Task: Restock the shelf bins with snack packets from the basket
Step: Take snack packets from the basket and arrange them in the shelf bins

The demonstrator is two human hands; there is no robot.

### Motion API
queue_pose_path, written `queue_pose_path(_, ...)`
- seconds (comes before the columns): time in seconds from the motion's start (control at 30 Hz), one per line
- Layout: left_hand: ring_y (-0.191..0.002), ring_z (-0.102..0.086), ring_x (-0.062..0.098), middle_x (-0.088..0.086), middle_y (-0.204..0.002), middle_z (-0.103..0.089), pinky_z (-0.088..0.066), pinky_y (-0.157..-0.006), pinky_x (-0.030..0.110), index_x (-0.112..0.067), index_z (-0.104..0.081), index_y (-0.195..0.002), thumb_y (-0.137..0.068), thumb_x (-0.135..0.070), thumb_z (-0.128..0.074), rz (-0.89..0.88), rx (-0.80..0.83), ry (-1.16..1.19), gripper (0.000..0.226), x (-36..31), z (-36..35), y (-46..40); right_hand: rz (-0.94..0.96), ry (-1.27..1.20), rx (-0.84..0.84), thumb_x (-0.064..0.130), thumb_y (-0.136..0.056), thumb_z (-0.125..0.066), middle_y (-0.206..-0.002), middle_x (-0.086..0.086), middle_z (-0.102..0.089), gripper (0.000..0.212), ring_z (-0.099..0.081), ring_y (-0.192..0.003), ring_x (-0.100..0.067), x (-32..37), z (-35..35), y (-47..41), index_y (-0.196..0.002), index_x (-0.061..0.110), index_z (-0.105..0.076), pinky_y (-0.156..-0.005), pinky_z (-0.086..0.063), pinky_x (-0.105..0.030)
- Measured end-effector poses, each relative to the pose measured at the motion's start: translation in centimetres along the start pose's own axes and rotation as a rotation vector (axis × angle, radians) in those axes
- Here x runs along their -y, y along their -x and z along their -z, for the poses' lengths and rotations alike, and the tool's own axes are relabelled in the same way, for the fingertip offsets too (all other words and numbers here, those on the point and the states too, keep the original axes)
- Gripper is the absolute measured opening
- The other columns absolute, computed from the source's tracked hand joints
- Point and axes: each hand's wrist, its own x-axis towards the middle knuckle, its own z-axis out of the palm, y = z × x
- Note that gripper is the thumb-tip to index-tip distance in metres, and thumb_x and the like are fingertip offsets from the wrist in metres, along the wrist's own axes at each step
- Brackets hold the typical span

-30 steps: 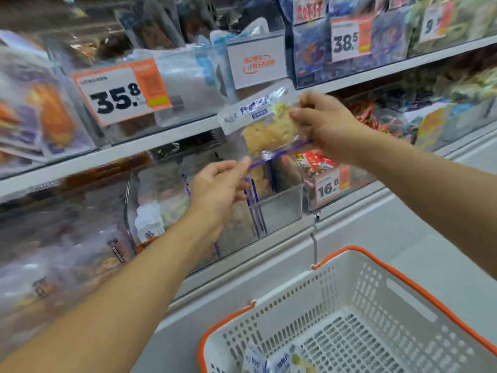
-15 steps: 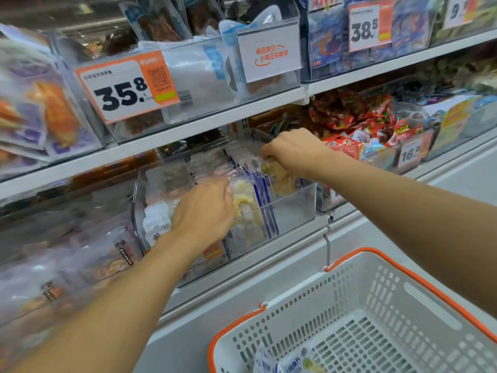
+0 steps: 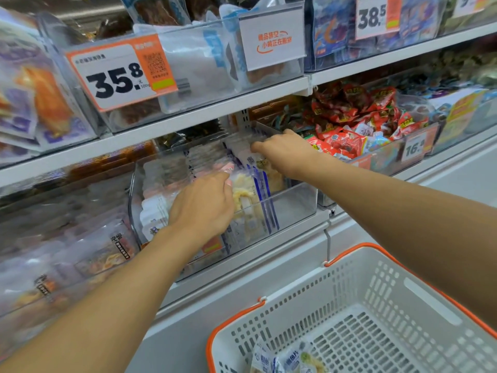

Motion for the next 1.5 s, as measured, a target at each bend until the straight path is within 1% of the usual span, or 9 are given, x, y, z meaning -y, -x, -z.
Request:
queue_pose_path(0.4, -0.104, -0.061, 0.02, 0.0, -0.113, -0.068, -0.048, -0.088, 0.038, -0.018, -0.064, -0.115, -0.1, -0.033, -0.047, -0.052, -0.247, 0.12, 0.027, -0.5, 0.9, 0.1, -0.06, -0.056, -0.157, -0.004, -0.08, -0.067, -0.121, -0.009, -0.056, 0.059, -0.051, -0.112, -0.03, -0.3, 0.8, 1.8, -0.132, 0.013, -0.046, -0.085, -0.043, -0.04)
queue_pose_path(0.53, -0.076, -0.057, 0.012, -0.008, -0.083, -0.064, -0.05, -0.072, 0.037, -0.021, -0.065, -0.089, -0.096, -0.029, -0.052, -0.303, -0.35, 0.238, 0.017, -2.0, 2.0, 0.7, -0.055, -0.207, -0.482, 0.024, -0.09, -0.064, -0.083, 0.0, -0.054, 0.012, -0.052, -0.076, -0.019, 0.4, 1.4, 4.9, -0.09, 0.016, -0.055, -0.061, -0.034, -0.028)
queue_pose_path(0.63, -0.059, -0.049, 0.009, -0.012, -0.065, -0.054, -0.046, -0.06, 0.036, -0.022, -0.062, -0.079, -0.094, -0.032, -0.054, -0.541, -0.19, 0.294, 0.02, -3.0, 0.7, 1.6, -0.087, -0.444, -0.615, 0.036, -0.093, -0.056, -0.059, 0.007, -0.039, 0.035, -0.037, -0.054, -0.014, 2.0, 0.9, 9.0, -0.064, 0.02, -0.044, -0.05, -0.026, -0.033)
queue_pose_path(0.77, -0.071, -0.057, 0.007, -0.011, -0.083, -0.066, -0.049, -0.07, 0.031, -0.027, -0.067, -0.105, -0.096, -0.043, -0.055, -0.65, 0.51, 0.132, 0.023, -3.8, -4.2, 3.9, -0.287, -0.774, 0.247, 0.048, -0.091, -0.049, -0.059, -0.001, -0.058, 0.043, -0.055, -0.053, -0.016, 6.7, -7.8, 16.5, -0.069, 0.013, -0.059, -0.05, -0.041, -0.031)
queue_pose_path(0.83, -0.085, -0.058, 0.008, -0.009, -0.104, -0.067, -0.044, -0.077, 0.023, -0.027, -0.063, -0.121, -0.096, -0.048, -0.056, -0.594, 0.961, -0.045, 0.034, -3.7, -6.5, 5.0, -0.44, -0.864, 0.909, 0.038, -0.09, -0.069, -0.087, -0.009, -0.068, 0.028, -0.065, -0.067, -0.018, 9.8, -13.0, 21.3, -0.095, 0.01, -0.067, -0.05, -0.053, -0.026)
queue_pose_path(0.9, -0.095, -0.053, 0.011, -0.009, -0.118, -0.061, -0.041, -0.085, 0.025, -0.028, -0.057, -0.13, -0.095, -0.054, -0.054, -0.537, 1.208, -0.227, 0.044, -3.6, -7.8, 6.0, -0.539, -0.86, 1.178, 0.029, -0.085, -0.078, -0.116, -0.014, -0.06, 0.051, -0.06, -0.075, -0.02, 13.0, -16.8, 25.7, -0.126, 0.005, -0.06, -0.048, -0.053, -0.024)
queue_pose_path(1.03, -0.1, -0.049, 0.013, -0.005, -0.128, -0.058, -0.04, -0.09, 0.029, -0.027, -0.053, -0.135, -0.094, -0.057, -0.051, -0.523, 1.176, -0.261, 0.051, -4.1, -8.7, 6.4, -0.714, -0.885, 1.16, 0.027, -0.082, -0.081, -0.135, -0.019, -0.05, 0.082, -0.057, -0.077, -0.02, 18.1, -20.7, 30.9, -0.144, 0.0, -0.034, -0.063, -0.059, -0.034)
queue_pose_path(1.23, -0.103, -0.053, 0.012, -0.006, -0.126, -0.06, -0.04, -0.089, 0.029, -0.03, -0.054, -0.134, -0.094, -0.057, -0.05, -0.5, 1.141, -0.187, 0.048, -4.3, -8.3, 6.5, -0.967, -1.014, 1.128, 0.02, -0.076, -0.087, -0.08, -0.012, -0.061, 0.042, -0.06, -0.064, -0.023, 21.0, -22.7, 32.0, -0.088, 0.006, -0.049, -0.067, -0.061, -0.037)
queue_pose_path(1.5, -0.101, -0.051, 0.014, -0.004, -0.129, -0.058, -0.041, -0.092, 0.031, -0.029, -0.054, -0.134, -0.094, -0.057, -0.049, -0.46, 1.155, -0.229, 0.049, -3.8, -8.1, 6.5, -0.908, -1.071, 1.183, 0.017, -0.08, -0.083, -0.085, -0.015, -0.068, 0.031, -0.065, -0.069, -0.023, 21.9, -22.7, 32.5, -0.088, 0.005, -0.055, -0.075, -0.062, -0.037)
